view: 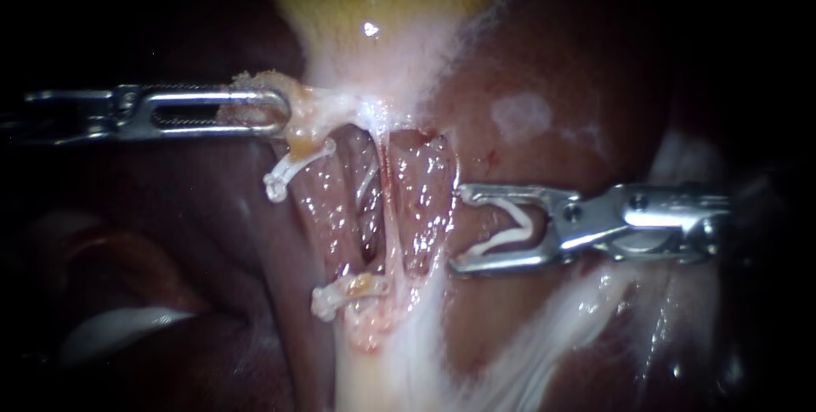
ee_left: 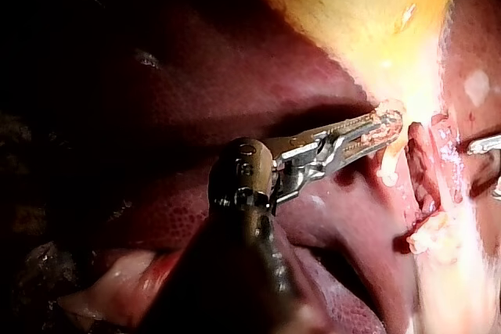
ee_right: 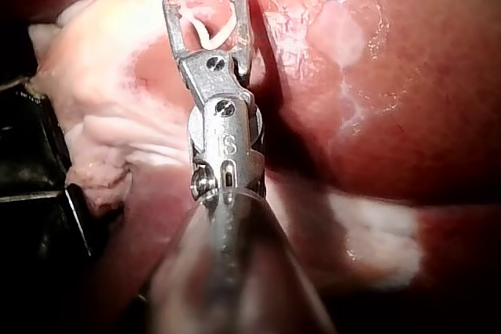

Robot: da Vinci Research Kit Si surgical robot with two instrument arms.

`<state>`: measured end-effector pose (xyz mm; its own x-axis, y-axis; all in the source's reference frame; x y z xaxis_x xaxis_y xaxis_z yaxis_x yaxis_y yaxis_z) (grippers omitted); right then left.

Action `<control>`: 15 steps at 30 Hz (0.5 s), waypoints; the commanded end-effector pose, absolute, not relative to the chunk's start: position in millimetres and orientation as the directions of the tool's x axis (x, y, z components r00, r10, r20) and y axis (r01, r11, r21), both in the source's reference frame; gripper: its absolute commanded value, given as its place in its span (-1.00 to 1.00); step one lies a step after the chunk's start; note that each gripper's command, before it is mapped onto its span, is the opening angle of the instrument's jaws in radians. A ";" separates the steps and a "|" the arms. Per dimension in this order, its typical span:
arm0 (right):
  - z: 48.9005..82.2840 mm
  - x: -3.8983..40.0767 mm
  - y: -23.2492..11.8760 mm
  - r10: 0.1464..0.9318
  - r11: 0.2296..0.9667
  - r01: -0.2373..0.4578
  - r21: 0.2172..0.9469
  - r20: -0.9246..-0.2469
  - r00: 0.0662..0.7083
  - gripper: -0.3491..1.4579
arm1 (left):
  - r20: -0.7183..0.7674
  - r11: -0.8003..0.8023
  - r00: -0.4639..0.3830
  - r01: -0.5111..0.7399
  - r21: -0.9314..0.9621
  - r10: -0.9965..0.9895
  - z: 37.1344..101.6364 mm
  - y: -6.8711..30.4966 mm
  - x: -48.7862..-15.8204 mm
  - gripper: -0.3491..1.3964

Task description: Clipping first clip right tube

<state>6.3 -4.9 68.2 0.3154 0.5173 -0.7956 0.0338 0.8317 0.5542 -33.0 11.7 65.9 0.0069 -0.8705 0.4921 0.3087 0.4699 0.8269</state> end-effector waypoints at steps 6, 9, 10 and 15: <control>70.9 8.4 -5.6 0.536 0.821 0.020 0.571 -0.783 0.317 -0.08 | 0.492 0.470 0.007 0.309 0.827 -0.871 65.8 11.7 -33.0 -1.00; 72.2 9.3 -5.7 0.547 0.814 0.015 0.580 -0.776 0.314 -0.08 | 0.492 0.470 0.007 0.310 0.827 -0.871 65.8 11.7 -33.0 -1.00; 72.6 9.6 -5.7 0.550 0.812 0.012 0.583 -0.774 0.314 -0.08 | 0.492 0.470 0.007 0.310 0.827 -0.871 65.8 11.7 -33.0 -1.00; 73.6 10.7 -6.1 0.569 0.795 0.027 0.606 -0.760 0.313 -0.07 | 0.492 0.470 0.007 0.310 0.827 -0.871 65.8 11.6 -33.0 -1.00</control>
<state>11.0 -6.1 73.7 0.3119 0.5763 -0.7553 0.0335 0.7878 0.6150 -33.0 11.6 65.8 0.0068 -0.8705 0.4921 0.3096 0.4697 0.8267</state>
